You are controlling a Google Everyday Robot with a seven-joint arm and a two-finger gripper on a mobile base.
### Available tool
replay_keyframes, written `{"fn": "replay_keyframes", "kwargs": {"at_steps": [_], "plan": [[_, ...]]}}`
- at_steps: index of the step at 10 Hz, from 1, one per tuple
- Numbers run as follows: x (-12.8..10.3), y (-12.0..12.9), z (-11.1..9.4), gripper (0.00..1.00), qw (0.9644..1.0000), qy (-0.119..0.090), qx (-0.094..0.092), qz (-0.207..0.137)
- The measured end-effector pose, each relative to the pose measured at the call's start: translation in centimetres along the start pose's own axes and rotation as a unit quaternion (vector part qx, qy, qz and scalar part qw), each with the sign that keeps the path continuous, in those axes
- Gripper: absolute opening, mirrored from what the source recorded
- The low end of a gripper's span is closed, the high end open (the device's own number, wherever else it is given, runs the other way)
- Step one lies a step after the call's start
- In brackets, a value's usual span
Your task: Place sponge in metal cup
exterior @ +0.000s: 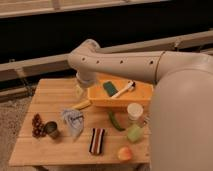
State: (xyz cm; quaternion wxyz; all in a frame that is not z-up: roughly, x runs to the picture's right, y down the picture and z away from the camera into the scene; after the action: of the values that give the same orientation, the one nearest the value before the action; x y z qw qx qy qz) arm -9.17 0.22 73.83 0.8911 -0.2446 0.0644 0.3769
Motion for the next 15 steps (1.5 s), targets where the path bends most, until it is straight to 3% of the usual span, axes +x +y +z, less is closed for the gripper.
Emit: {"fn": "replay_keyframes", "kwargs": {"at_steps": [2, 4, 8, 10, 15], "plan": [[-0.1, -0.1, 0.1, 0.8, 1.0, 0.002, 0.002, 0.003], [-0.2, -1.5, 1.5, 0.8, 0.9999, 0.008, 0.007, 0.01], [-1.5, -9.3, 8.4, 0.8, 0.9995, 0.015, 0.013, 0.026], [-1.7, -11.8, 10.6, 0.8, 0.9993, 0.016, 0.014, 0.031], [-1.8, -11.8, 10.6, 0.8, 0.9993, 0.016, 0.013, 0.032]]}}
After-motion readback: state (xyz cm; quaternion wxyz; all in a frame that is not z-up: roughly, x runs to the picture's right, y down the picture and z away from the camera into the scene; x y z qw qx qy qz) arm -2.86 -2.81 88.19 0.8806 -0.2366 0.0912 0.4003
